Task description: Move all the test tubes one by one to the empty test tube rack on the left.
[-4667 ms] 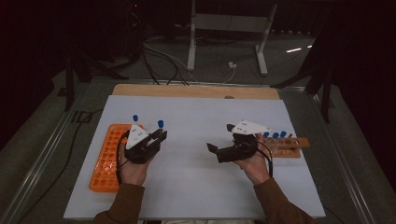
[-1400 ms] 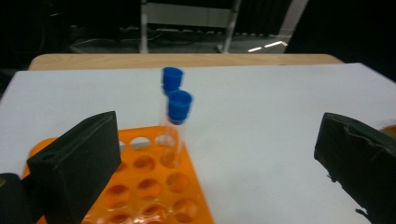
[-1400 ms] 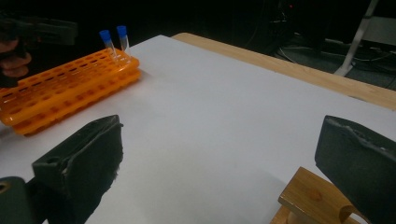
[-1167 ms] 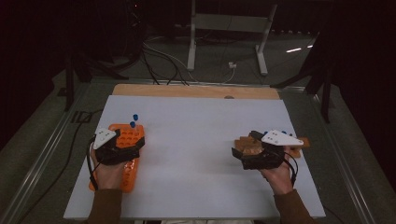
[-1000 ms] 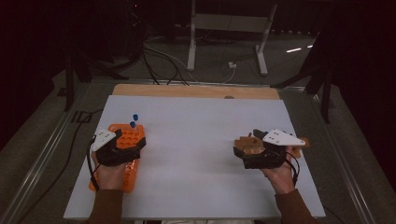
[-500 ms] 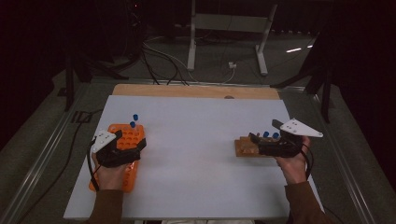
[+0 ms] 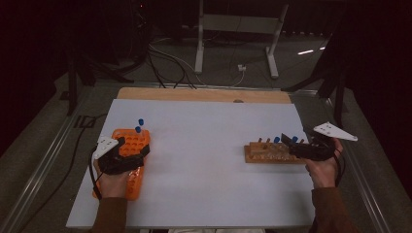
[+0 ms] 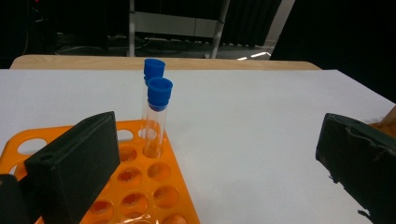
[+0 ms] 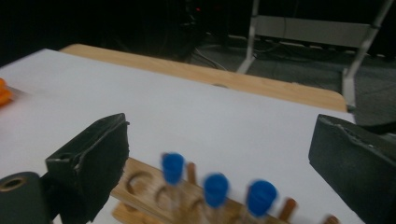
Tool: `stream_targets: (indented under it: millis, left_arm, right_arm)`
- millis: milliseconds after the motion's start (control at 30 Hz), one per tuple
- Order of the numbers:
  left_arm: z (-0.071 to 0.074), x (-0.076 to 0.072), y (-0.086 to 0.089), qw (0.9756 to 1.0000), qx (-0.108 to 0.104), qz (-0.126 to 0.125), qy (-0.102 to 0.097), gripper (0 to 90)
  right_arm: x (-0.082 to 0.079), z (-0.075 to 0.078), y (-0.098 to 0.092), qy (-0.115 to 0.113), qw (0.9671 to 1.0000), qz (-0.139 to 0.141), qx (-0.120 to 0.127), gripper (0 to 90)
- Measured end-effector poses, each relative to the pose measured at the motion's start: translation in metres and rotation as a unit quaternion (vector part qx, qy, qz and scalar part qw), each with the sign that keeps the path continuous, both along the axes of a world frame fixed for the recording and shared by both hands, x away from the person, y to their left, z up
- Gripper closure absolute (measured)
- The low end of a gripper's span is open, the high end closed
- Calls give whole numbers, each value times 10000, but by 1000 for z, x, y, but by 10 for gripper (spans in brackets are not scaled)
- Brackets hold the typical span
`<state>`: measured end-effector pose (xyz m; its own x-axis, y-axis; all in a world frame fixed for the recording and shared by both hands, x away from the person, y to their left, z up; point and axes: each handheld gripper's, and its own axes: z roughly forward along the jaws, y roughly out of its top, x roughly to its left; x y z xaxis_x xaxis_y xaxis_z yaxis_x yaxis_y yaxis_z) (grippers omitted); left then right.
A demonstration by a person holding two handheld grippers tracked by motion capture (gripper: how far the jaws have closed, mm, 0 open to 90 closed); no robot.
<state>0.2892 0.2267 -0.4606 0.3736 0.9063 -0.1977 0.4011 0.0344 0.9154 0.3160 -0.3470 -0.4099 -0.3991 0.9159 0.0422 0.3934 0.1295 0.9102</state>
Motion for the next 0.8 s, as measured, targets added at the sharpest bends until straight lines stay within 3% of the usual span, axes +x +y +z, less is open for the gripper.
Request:
stream_targets:
  millis: [200,333,500,800]
  left_arm:
    - [-1,0,0,10000,-15,-9,28,8]
    - [-1,0,0,10000,-17,-11,31,8]
    - [-1,0,0,10000,-5,-24,33,8]
    - [-1,0,1,10000,-6,-13,37,8]
  right_arm:
    - [-1,-8,-14,57,9996,-280,-2,118]
    - [-2,-12,-22,27,9991,-422,78,298]
    - [-1,-18,-25,116,9993,-329,93,499]
    - [2,-31,-21,413,9989,-168,-162,649]
